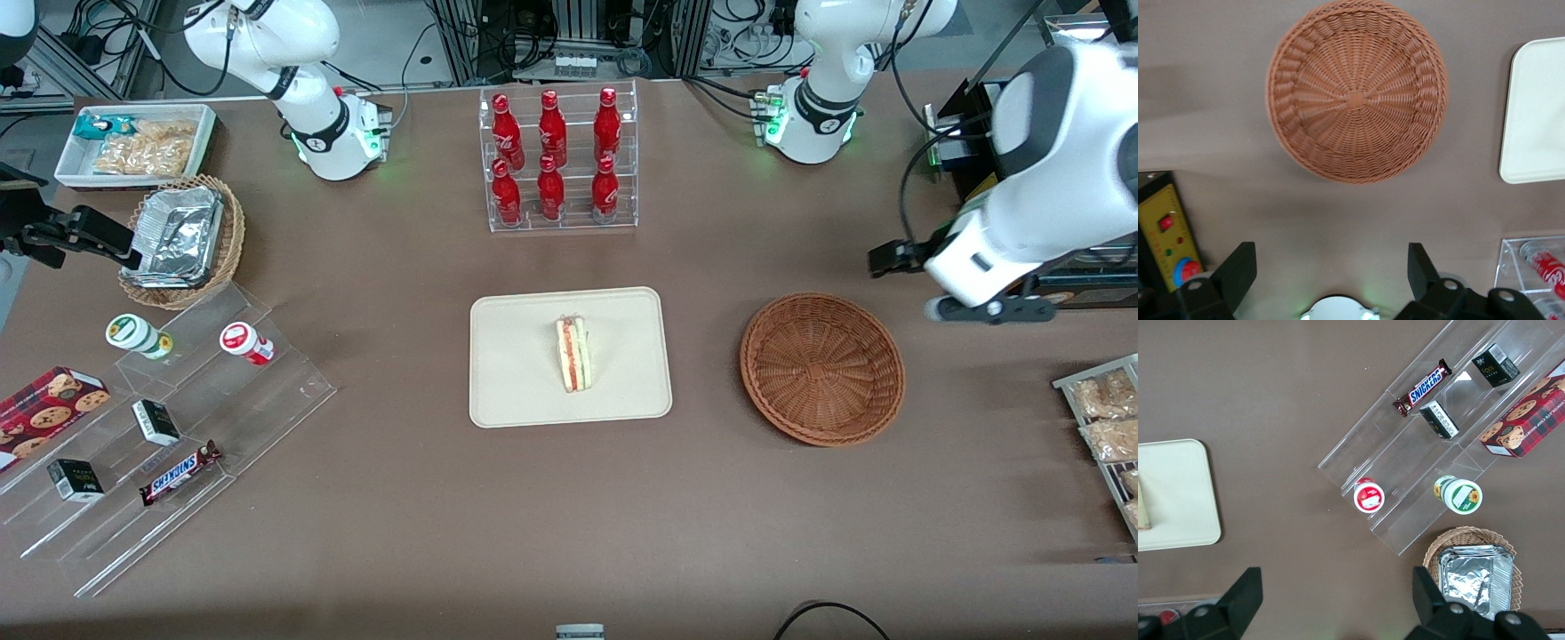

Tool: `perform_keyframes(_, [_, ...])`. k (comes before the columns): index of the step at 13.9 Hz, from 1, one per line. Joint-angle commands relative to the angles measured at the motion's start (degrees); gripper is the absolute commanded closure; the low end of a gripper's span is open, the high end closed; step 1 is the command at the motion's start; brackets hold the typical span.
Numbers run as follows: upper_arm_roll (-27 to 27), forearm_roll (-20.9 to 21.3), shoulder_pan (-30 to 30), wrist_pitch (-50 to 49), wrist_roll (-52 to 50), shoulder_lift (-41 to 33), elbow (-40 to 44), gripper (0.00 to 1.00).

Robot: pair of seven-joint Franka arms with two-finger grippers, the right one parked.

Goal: Place sandwich from basket to tray

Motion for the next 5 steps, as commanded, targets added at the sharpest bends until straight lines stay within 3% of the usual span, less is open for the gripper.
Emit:
perform_keyframes(1, [-1.1,0.5,2.7,-2.4,3.7,-1.6,2.7,0.0])
perform_keyframes(5, [-0.8,0.5,3.4,-2.1,3.7,-1.5,5.7,0.0])
